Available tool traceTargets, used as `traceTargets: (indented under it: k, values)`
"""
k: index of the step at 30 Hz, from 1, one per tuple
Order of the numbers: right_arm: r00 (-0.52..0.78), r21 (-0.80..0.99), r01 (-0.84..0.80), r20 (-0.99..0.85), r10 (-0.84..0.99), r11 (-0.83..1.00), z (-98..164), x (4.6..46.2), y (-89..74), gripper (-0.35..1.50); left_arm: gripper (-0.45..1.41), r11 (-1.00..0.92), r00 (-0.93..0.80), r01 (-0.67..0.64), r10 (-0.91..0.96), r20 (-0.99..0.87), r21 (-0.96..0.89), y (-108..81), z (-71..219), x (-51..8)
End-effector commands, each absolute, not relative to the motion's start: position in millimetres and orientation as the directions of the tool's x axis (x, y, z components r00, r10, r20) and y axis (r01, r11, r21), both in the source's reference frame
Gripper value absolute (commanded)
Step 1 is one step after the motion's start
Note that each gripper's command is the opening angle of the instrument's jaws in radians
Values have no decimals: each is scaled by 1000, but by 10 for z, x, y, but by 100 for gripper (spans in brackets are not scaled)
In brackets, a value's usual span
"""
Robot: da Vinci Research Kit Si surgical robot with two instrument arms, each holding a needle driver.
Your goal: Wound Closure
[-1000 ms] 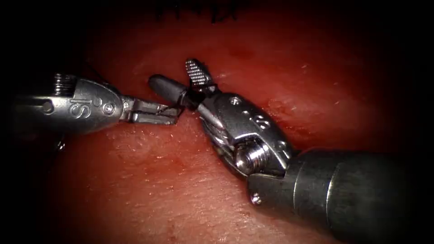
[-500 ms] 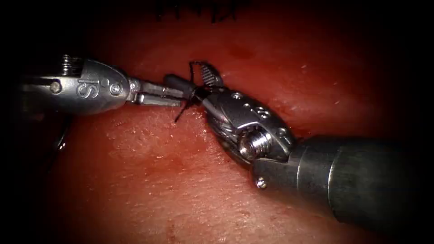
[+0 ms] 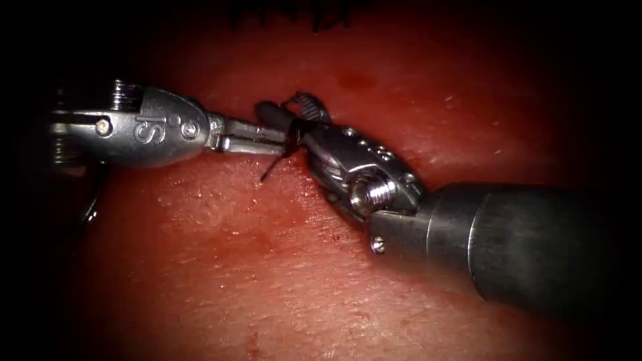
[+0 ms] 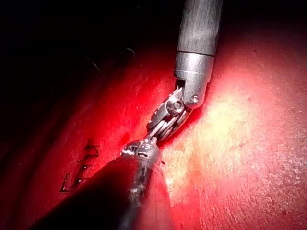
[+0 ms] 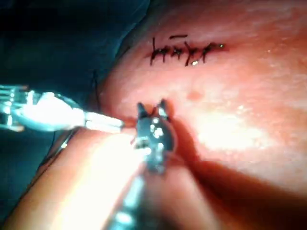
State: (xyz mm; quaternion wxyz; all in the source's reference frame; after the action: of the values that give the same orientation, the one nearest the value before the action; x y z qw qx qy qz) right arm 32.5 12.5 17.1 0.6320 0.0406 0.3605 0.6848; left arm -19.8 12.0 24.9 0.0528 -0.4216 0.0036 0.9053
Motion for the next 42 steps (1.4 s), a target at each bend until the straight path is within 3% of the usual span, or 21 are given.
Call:
traceTargets:
  k: [1, 5, 10, 21, 32, 42]
  values:
    - [-196, 551, -832, -397, 897, 62, 181, 337, 124, 22, -45, -995, -638, -97, 89, -765, -36, 121, 253, -202]
    - [-190, 546, -836, -392, 900, 61, 189, 348, 124, 16, -45, -995, -637, -95, 88, -766, -36, 119, 252, -199]
    - [-191, 543, -838, -392, 900, 59, 191, 352, 124, -35, -45, -995, -636, -91, 85, -767, -36, 117, 251, -195]
    - [-206, 522, -852, -390, 897, 31, 171, 349, 122, -35, -45, -996, -633, -83, 80, -770, -36, 117, 251, -187]
    - [-174, 523, -841, -505, 846, 140, 93, 350, 109, -35, -45, -990, -675, -108, 138, -725, -87, 150, 298, -162]
    - [-159, 496, -853, -544, 824, 163, 88, 356, 91, -35, -45, -986, -730, -124, 167, -663, -112, 191, 367, -181]
